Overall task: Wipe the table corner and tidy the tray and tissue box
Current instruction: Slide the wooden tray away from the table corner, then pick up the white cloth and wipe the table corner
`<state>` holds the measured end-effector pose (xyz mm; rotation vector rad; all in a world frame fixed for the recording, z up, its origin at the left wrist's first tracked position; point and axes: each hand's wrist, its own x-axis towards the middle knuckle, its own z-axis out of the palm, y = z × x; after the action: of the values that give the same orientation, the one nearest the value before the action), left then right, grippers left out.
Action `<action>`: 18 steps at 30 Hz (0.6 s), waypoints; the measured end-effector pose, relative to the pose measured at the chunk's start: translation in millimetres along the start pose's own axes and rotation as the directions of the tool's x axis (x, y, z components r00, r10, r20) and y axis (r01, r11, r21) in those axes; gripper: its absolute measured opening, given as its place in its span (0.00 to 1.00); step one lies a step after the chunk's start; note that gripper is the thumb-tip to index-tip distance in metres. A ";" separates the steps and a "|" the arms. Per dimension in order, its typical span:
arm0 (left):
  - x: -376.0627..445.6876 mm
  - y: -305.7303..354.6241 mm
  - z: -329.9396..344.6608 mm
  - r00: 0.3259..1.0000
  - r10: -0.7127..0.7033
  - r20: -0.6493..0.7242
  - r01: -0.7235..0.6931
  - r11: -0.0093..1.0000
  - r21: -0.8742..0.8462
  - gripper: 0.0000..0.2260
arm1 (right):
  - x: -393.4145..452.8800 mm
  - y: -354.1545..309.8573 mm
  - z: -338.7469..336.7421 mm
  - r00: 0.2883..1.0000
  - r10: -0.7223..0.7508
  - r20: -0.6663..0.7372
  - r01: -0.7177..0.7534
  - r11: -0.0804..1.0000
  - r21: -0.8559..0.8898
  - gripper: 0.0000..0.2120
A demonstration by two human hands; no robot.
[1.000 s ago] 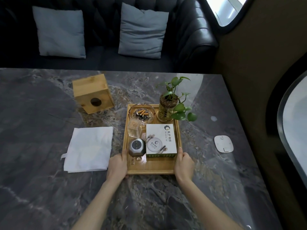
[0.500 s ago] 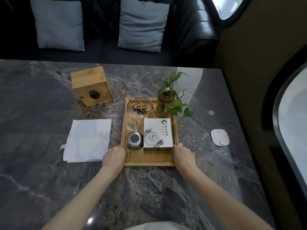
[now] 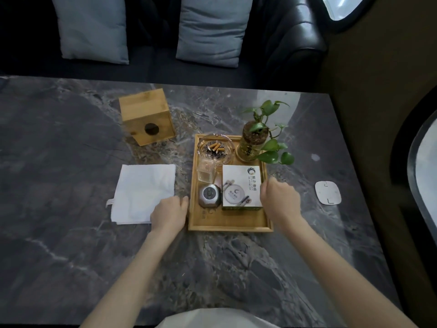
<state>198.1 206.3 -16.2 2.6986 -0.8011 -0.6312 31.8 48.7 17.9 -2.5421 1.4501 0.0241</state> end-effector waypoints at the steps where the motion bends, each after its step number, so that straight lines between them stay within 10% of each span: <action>1: 1.1 -7.5 -7.9 1.000 -0.014 -0.018 0.013 0.998 -0.064 0.19 | 0.3 -11.5 -7.8 0.998 -0.013 -0.062 0.015 0.999 0.046 0.14; 8: 23.6 -69.9 -44.0 0.970 -0.118 -0.214 0.035 0.934 -0.354 0.09 | 10.0 -122.6 -18.3 0.933 -0.261 -0.246 0.339 0.868 0.364 0.13; 18: 31.0 -132.0 -28.4 0.964 -0.254 -0.075 0.248 0.966 -0.073 0.26 | 30.0 -204.8 96.1 0.899 -0.376 0.223 0.297 0.900 0.318 0.26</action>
<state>295.0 299.7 -48.9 2.7702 -0.4135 -0.5810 230.7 142.5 -43.4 -2.4025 0.8262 0.1121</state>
